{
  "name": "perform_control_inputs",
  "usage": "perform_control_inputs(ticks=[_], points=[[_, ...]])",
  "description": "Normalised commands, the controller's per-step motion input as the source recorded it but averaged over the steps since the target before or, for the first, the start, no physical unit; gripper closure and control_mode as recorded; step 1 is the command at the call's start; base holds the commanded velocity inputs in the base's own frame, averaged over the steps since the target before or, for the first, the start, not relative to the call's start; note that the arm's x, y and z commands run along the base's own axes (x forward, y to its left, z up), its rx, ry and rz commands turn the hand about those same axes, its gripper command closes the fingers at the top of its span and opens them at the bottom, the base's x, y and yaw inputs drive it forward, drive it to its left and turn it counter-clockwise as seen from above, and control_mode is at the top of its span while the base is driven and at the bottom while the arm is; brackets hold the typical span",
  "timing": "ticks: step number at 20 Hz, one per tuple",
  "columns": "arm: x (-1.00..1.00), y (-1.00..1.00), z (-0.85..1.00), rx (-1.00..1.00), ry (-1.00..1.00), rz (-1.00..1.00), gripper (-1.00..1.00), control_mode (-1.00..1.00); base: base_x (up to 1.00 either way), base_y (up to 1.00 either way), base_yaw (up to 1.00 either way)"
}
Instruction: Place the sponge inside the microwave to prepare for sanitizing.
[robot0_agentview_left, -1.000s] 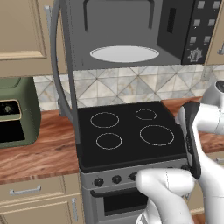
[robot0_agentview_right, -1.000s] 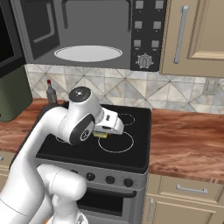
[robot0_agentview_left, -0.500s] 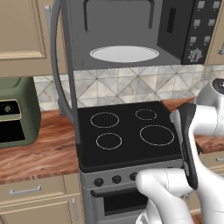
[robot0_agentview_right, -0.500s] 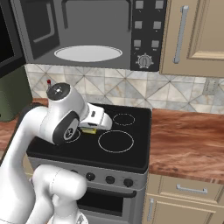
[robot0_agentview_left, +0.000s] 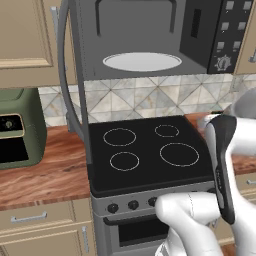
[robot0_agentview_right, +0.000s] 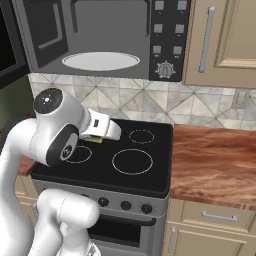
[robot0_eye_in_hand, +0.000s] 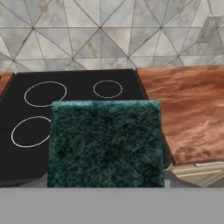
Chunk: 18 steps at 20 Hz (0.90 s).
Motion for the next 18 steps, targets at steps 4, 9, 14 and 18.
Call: perform_control_inputs(ticks=[4,9,14,18], points=[[-0.06,0.18,0.59,0.0,-0.04,0.0,1.0,-1.0,0.0,0.0,0.0],[-0.04,0.25,0.38,0.0,-0.12,0.0,1.0,-1.0,0.0,0.0,0.0],[-0.01,0.31,0.22,-0.04,-0.25,0.03,1.0,-1.0,0.0,0.0,0.0],[-0.01,0.27,0.44,-0.06,-0.12,0.01,1.0,-1.0,0.0,0.0,0.0]])
